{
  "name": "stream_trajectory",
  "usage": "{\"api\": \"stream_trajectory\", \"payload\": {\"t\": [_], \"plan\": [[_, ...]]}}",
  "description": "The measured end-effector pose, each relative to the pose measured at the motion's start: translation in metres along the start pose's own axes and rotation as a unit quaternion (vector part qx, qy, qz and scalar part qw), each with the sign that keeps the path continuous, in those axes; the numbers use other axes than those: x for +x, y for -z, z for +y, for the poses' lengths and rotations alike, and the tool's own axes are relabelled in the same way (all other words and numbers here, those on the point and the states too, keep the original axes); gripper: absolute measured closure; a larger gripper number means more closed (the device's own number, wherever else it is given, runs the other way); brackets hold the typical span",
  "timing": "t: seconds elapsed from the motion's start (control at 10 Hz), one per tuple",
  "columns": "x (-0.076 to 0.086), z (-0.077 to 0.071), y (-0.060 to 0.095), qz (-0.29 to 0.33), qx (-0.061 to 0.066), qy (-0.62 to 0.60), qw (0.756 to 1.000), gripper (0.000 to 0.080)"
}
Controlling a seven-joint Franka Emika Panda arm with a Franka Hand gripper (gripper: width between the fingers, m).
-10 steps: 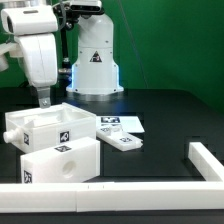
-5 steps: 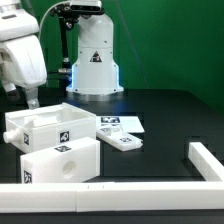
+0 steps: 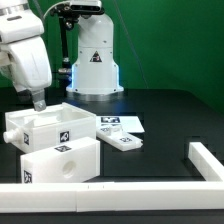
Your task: Assemble cabinet
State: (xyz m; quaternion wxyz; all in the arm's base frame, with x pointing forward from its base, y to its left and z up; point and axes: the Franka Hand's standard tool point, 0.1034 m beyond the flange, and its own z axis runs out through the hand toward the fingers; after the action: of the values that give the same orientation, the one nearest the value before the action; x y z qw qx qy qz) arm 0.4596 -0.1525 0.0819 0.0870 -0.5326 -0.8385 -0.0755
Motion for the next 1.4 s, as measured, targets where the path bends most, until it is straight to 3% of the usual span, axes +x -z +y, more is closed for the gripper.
{"api": "stream_trajectory", "payload": {"t": [0.2,0.4,0.6,1.0,1.3,1.4], "plan": [[-0.006,-0.005,-0.004,0.006,0.001,0.011,1.000,0.0003],[-0.015,0.002,-0.007,0.011,-0.003,0.014,1.000,0.0003],[-0.016,0.009,-0.003,0.008,-0.006,0.007,1.000,0.0003],[-0.017,0.007,-0.004,0.008,-0.005,0.002,1.000,0.0003],[-0.021,0.000,0.003,0.012,-0.005,-0.161,0.987,0.0003],[-0.015,0.001,0.004,0.017,0.010,-0.260,0.965,0.0003]]}}
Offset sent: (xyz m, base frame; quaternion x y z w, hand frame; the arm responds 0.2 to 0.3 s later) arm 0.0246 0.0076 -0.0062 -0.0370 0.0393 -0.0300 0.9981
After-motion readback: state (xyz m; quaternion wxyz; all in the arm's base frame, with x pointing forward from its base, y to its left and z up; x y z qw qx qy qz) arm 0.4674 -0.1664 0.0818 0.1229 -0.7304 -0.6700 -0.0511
